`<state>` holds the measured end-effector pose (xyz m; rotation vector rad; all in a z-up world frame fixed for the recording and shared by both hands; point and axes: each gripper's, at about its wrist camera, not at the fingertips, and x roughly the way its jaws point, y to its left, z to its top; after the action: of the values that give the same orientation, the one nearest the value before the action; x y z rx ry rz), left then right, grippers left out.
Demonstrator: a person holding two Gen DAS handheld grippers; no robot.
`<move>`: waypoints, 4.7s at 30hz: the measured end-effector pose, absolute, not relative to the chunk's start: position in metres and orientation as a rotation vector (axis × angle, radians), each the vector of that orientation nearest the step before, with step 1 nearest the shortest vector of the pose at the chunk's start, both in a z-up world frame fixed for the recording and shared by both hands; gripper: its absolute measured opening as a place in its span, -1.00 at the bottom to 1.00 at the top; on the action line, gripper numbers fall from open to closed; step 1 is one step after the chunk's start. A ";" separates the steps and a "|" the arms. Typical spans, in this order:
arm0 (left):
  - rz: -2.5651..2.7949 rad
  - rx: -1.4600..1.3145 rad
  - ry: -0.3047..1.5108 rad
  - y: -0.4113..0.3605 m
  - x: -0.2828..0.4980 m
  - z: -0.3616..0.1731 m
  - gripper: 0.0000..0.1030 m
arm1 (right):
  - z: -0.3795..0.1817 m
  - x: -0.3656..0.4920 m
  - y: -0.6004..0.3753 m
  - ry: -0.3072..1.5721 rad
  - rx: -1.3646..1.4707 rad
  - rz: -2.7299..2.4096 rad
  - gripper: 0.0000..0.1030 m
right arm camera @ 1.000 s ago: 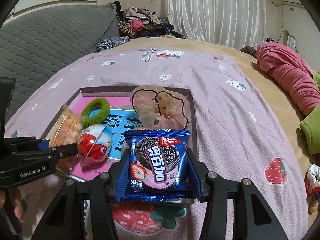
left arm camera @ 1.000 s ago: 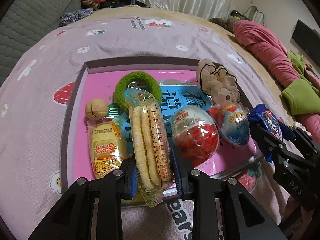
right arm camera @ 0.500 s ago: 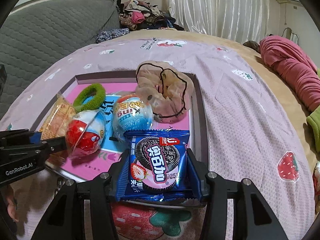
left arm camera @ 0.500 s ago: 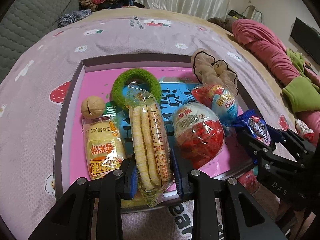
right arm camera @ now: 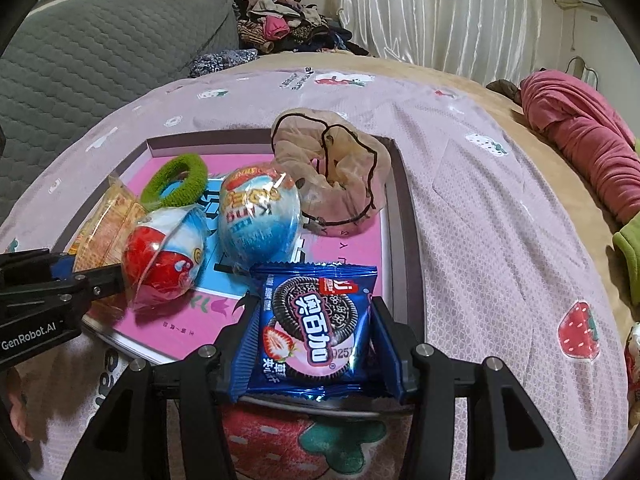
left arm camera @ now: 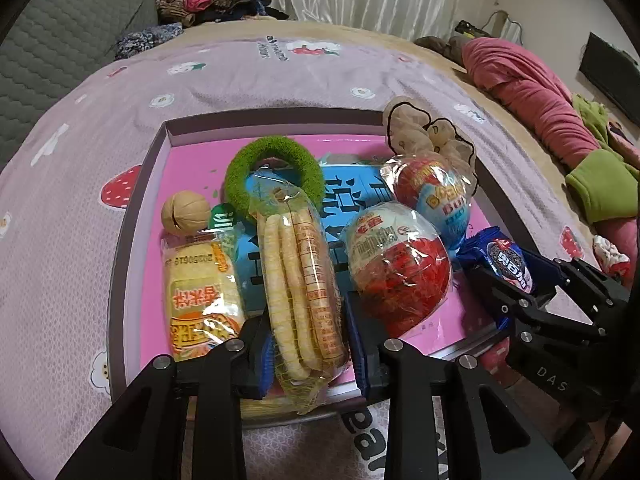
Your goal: Organize objects
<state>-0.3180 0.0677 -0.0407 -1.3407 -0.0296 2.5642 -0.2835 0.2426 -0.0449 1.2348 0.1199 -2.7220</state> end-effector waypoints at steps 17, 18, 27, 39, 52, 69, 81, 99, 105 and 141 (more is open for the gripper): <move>2.587 -1.335 -0.009 0.065 -0.316 -0.039 0.21 | -0.040 -0.279 0.244 0.140 1.214 -2.744 0.23; 2.591 -1.334 -0.007 0.065 -0.315 -0.038 0.23 | -0.040 -0.278 0.244 0.138 1.211 -2.745 0.26; 2.604 -1.309 -0.014 0.064 -0.308 -0.028 0.50 | -0.033 -0.273 0.246 0.119 1.187 -2.759 0.40; 2.631 -1.257 -0.039 0.058 -0.300 -0.011 0.65 | -0.016 -0.264 0.248 0.095 1.133 -2.801 0.67; 2.675 -1.178 -0.071 0.050 -0.281 0.011 0.67 | 0.005 -0.242 0.255 0.057 1.056 -2.847 0.77; 2.792 -1.126 -0.041 0.036 -0.232 0.053 0.69 | 0.056 -0.197 0.243 0.040 0.952 -2.860 0.90; 2.880 -1.076 0.008 0.033 -0.188 0.095 0.69 | 0.094 -0.160 0.242 0.018 0.902 -2.882 0.98; 2.946 -0.949 0.011 0.023 -0.119 0.152 0.69 | 0.143 -0.103 0.238 0.051 0.814 -2.912 0.99; 2.971 -0.918 0.021 0.022 -0.096 0.167 0.69 | 0.153 -0.082 0.236 0.059 0.788 -2.910 0.99; 3.055 -0.910 0.103 0.023 0.004 0.158 0.69 | 0.159 0.017 0.250 0.151 0.718 -2.947 0.99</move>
<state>0.0044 0.0228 0.1585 -0.9096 0.1031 3.0554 0.0170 0.2498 0.1589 0.7178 0.1514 -2.9470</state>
